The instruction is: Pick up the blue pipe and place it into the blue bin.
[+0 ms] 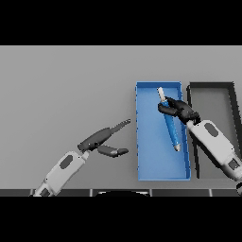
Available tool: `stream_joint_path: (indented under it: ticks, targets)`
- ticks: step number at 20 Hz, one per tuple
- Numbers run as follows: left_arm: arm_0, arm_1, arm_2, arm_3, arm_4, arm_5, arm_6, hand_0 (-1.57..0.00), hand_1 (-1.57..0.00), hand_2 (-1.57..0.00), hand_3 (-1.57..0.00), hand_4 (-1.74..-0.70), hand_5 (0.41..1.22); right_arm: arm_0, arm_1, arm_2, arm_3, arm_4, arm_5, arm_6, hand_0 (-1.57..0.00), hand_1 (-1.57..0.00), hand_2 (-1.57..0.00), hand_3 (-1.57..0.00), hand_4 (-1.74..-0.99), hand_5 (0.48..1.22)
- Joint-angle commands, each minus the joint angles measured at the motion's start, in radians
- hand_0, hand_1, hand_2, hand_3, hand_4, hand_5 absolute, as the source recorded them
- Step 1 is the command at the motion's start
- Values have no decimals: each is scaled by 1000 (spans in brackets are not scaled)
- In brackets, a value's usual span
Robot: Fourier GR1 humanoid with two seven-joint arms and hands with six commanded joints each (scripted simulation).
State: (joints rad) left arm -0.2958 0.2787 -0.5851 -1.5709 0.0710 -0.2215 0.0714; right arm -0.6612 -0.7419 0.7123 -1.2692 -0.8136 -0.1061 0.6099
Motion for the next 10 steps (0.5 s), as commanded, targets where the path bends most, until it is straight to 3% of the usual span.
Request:
stream_joint_path:
  ticks: [1,4,10]
  targets:
    - [-1,-3,-1,-12,1,4,8,1,1,1,1,-831,471,-2,-3,10,-5,-2,-3,0,-123,-94,-91,-55,-1189,880]
    - [-5,6,6,-25,11,1,14,1,1,1,1,-829,471,1,-3,14,1,5,-21,0,-63,-48,-46,-27,-1188,818]
    - [-2,21,8,-40,15,-3,15,1,1,1,1,-826,472,-13,1,29,12,27,-17,-28,-20,-15,-14,-8,-1186,772]
